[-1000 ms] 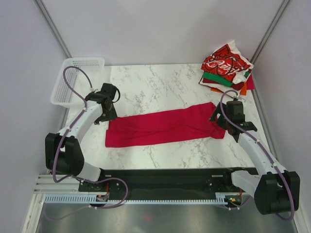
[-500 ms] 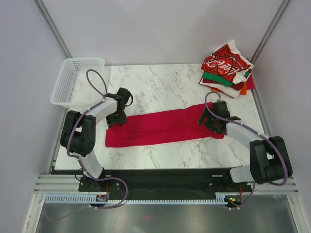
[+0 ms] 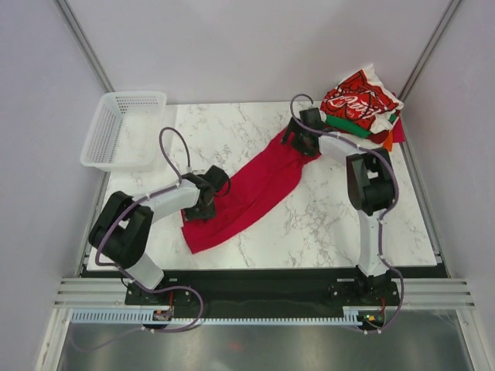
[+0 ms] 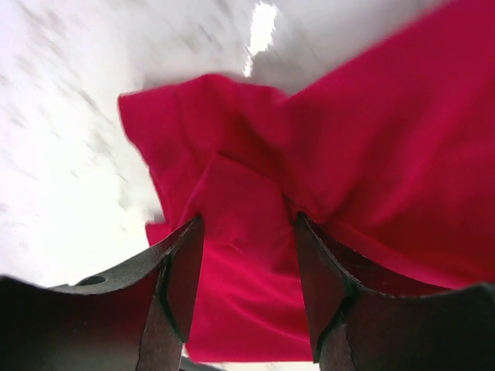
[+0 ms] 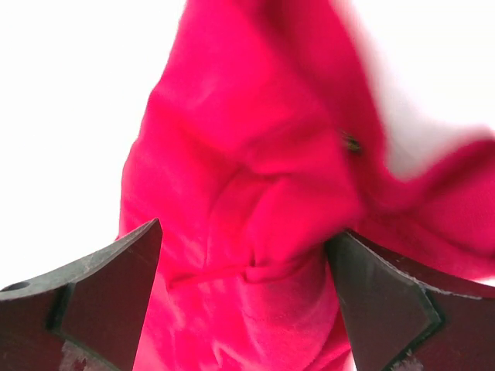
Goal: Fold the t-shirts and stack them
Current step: Fold the tshirt
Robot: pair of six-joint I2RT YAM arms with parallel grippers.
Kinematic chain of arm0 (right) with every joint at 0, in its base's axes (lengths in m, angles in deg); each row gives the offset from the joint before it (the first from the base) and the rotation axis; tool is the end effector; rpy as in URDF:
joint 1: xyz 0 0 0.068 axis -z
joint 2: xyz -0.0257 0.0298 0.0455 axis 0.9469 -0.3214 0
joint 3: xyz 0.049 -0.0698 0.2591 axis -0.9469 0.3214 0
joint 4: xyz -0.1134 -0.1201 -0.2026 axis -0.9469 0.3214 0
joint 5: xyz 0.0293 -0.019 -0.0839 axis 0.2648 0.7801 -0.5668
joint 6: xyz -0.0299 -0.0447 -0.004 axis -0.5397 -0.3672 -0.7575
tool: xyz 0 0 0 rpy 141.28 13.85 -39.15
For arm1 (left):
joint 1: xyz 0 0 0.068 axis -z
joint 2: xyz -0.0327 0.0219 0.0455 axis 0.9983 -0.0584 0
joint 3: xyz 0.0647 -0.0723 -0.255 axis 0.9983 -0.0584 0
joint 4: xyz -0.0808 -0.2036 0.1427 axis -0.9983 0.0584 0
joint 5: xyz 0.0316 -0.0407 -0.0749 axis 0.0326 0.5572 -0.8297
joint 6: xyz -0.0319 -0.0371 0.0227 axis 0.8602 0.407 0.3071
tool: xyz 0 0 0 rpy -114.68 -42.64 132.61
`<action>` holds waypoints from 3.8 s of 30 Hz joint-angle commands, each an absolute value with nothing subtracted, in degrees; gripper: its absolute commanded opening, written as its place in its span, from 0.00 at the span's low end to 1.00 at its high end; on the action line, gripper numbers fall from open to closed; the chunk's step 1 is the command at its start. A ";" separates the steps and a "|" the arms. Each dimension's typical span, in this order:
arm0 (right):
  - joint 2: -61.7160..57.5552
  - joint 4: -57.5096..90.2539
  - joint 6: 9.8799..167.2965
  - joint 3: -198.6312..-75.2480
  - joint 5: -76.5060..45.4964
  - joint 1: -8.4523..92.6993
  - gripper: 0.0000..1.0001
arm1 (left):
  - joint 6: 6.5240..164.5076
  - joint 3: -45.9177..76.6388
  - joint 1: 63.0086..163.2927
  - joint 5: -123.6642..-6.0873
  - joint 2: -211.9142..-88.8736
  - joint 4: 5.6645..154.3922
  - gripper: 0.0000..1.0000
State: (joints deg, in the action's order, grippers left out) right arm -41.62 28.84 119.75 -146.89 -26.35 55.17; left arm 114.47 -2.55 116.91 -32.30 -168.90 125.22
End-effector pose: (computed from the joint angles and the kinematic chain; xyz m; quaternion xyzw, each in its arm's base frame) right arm 0.4450 0.1262 0.1676 0.1871 0.9146 0.1392 0.3303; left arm 0.2477 -0.1276 0.1611 -0.1006 0.9705 0.1355 0.1722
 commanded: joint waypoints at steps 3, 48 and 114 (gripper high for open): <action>-64.22 31.43 118.97 -181.82 -16.84 53.06 0.98 | 128.32 -9.61 132.15 -48.41 -165.17 125.73 0.59; -74.44 20.95 115.44 -189.07 -3.11 43.56 0.89 | 108.30 2.62 137.28 -23.84 -121.66 138.21 0.72; -27.17 41.26 115.70 -133.99 -30.44 5.33 0.69 | 110.76 -6.01 137.36 -19.96 -102.41 136.80 0.74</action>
State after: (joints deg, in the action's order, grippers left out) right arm -26.19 40.35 114.74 -131.04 -28.25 6.06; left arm 109.20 -5.67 137.46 -20.78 -102.74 137.33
